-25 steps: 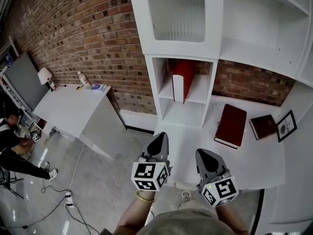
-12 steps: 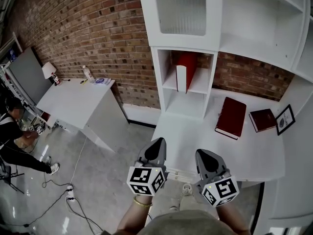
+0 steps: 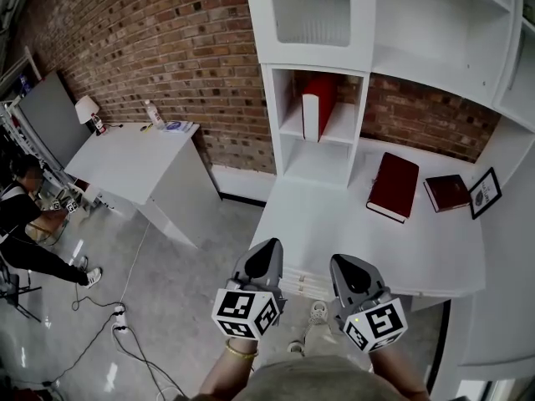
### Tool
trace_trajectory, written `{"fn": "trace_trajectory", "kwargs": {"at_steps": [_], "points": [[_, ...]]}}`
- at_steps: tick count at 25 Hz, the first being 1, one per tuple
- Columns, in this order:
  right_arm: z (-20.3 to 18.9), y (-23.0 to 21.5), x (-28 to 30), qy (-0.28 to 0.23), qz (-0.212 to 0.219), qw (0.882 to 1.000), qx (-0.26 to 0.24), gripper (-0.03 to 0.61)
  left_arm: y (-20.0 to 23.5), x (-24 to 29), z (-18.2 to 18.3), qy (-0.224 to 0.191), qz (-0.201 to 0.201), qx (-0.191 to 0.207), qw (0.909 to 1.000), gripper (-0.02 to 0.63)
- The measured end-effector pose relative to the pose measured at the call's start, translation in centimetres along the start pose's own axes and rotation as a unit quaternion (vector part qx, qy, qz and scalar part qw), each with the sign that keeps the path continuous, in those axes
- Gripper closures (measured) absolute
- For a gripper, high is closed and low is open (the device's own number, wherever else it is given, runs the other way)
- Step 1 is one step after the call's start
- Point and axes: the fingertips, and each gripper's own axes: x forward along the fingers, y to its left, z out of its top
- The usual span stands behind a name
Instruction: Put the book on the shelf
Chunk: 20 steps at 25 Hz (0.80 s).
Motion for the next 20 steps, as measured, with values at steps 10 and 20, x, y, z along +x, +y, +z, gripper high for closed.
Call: {"fn": "trace_trajectory", "kwargs": {"at_steps": [10, 20], "points": [[0.1, 2.5, -2.2, -0.002, -0.003, 1.0, -0.005, 0.572, -1.7, -3.8, -0.9, 0.005, -0.011, -0.01, 0.9999, 0.604], [-0.1, 3.7, -3.2, 0.0, -0.017, 1.0, -0.012, 0.572, -2.1, -5.4, -1.3, 0.004, -0.024, -0.016, 0.9996, 0.604]]}}
